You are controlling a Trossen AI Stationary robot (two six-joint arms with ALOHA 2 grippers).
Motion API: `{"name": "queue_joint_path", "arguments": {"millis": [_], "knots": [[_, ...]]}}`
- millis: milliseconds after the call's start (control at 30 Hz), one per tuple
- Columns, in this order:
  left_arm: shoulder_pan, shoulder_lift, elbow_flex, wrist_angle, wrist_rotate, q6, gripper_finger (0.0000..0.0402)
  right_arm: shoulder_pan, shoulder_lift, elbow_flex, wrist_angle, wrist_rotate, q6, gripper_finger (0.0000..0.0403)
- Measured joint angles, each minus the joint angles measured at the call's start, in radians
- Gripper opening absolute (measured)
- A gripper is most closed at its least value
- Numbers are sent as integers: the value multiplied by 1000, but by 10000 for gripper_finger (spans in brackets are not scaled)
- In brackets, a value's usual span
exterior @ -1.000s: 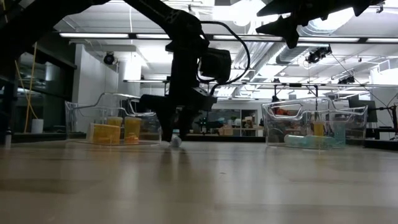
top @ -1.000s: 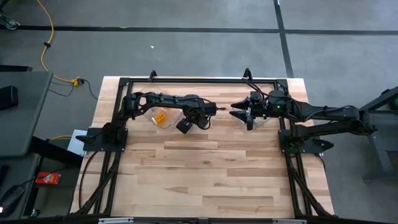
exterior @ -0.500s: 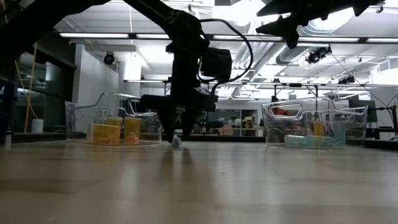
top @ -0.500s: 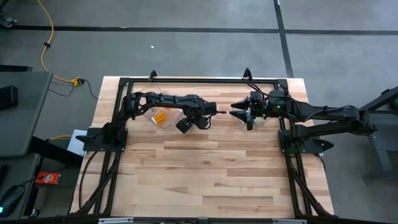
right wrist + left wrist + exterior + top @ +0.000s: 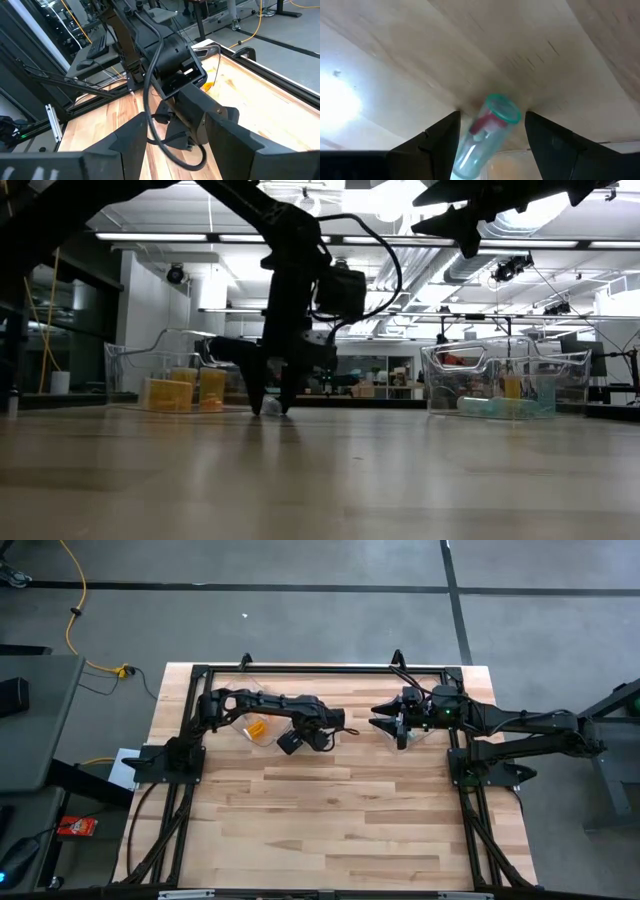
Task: Pick and place medicine bottles into bin by pill shape (circle, oval)
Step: Put the green capsule bottle into the left transparent bin
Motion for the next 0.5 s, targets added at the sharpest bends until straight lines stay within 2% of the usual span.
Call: {"name": "queue_joint_path", "arguments": {"millis": [300, 500], "knots": [[-2, -2, -7, 27, -13, 9, 209, 0, 0, 0, 0, 0, -4, 193], [-11, -2, -7, 42, -44, 50, 169, 0, 0, 0, 0, 0, 0, 193]]}}
